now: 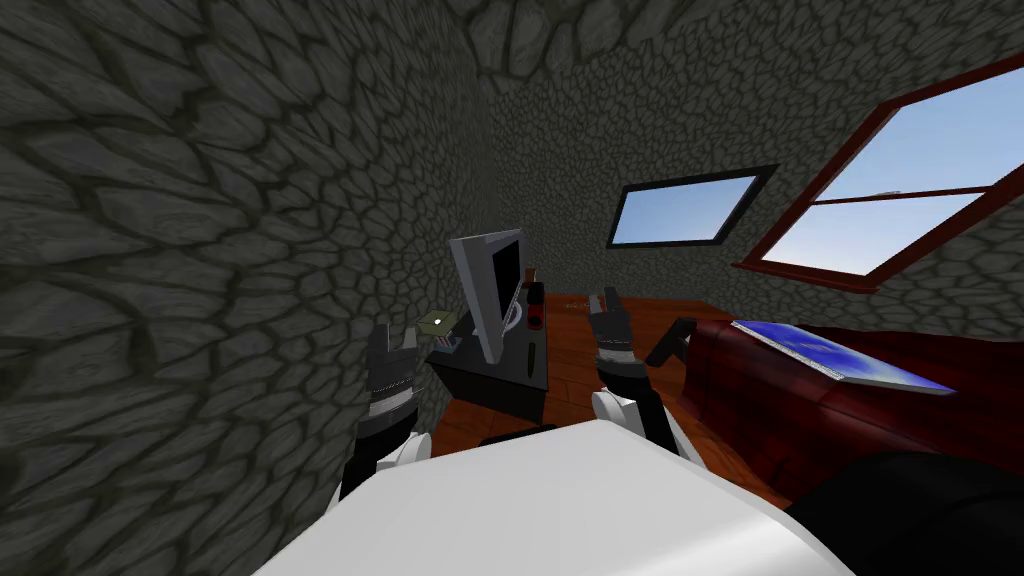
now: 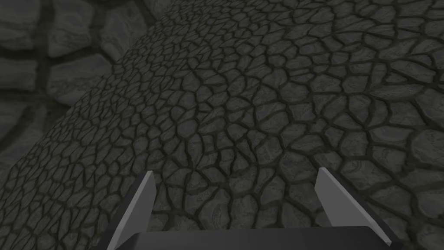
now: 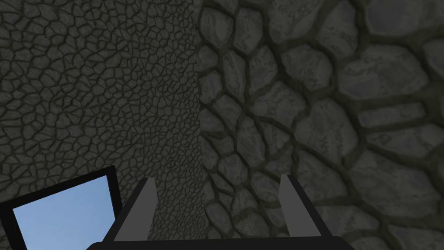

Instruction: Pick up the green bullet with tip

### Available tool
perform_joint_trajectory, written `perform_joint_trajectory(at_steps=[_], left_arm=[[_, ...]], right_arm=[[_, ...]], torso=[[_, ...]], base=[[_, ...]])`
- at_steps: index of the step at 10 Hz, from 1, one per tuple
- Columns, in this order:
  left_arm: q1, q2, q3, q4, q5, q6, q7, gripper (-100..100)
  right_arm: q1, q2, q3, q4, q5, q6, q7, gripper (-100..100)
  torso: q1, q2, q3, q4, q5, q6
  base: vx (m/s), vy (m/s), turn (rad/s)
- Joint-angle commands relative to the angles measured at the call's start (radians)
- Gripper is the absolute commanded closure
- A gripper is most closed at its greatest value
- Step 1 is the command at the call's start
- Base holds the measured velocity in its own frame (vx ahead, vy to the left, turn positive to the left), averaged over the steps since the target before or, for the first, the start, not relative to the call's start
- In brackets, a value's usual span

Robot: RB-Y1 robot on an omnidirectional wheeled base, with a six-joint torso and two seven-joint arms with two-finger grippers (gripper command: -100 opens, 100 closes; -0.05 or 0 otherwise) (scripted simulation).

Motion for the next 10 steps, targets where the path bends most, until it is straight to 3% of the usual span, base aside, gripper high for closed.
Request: perform_joint_trajectory(at_steps=[1, 4, 7, 8, 10], left_arm=[[0.0, 0.0, 0.0, 0.0, 0.0, 0.0, 0.0, 0], [0.0, 0.0, 0.0, 0.0, 0.0, 0.0, 0.0, 0], [0.0, 0.0, 0.0, 0.0, 0.0, 0.0, 0.0, 0], [0.0, 0.0, 0.0, 0.0, 0.0, 0.0, 0.0, 0], [0.0, 0.0, 0.0, 0.0, 0.0, 0.0, 0.0, 0]], right_arm=[[-0.003, -0.03, -0.002, 0.012, -0.008, 0.007, -0.015, -100], [-0.017, -0.104, -0.01, 0.061, -0.042, 0.038, -0.076, -100], [-0.042, -0.182, -0.026, 0.146, -0.096, 0.091, -0.164, -100], [-0.042, -0.182, -0.026, 0.146, -0.096, 0.091, -0.18, -100], [-0.065, -0.233, -0.041, 0.211, -0.141, 0.137, -0.246, -100]], torso=[[0.0, 0.0, 0.0, 0.0, 0.0, 0.0], [-0.003, 0.004, 0.002, 0.001, -0.001, 0.0], [-0.005, 0.007, 0.004, 0.002, -0.001, 0.0], [-0.006, 0.008, 0.005, 0.002, -0.001, 0.0], [-0.004, 0.006, 0.003, 0.001, -0.001, 0.0]], base=[[-0.024, -0.008, 0.077], [-0.069, -0.038, 0.123], [-0.117, -0.065, 0.196], [-0.088, -0.053, 0.07], [-0.096, -0.045, 0.213]])
